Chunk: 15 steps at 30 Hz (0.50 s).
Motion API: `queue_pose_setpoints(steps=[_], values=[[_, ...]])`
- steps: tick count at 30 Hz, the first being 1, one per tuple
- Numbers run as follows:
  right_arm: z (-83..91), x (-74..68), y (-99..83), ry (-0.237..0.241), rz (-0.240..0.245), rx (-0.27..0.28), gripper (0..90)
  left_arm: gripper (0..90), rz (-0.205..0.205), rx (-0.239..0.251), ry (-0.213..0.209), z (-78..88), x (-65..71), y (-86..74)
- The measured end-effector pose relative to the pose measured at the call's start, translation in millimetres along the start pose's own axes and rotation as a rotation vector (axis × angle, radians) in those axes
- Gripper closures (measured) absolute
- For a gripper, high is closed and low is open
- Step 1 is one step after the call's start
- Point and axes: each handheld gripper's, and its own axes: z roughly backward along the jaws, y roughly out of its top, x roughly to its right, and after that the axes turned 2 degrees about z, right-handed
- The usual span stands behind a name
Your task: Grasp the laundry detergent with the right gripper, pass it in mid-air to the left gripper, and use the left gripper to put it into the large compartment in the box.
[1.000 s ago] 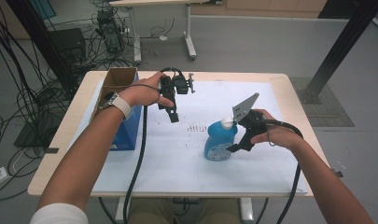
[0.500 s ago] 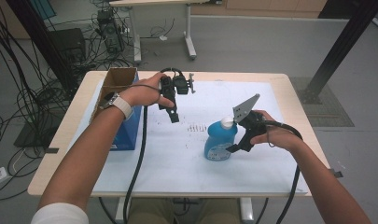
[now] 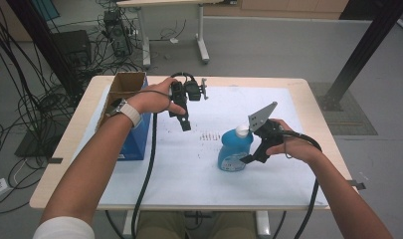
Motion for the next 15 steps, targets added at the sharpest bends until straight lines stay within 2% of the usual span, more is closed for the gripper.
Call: queue_pose_setpoints(steps=[15], values=[[-3.7, -0.6, -2.7, -0.005, 0.001, 0.019, 11.5, 8.5, 0.001, 0.000, -0.001, -0.9, 0.7, 1.1]])
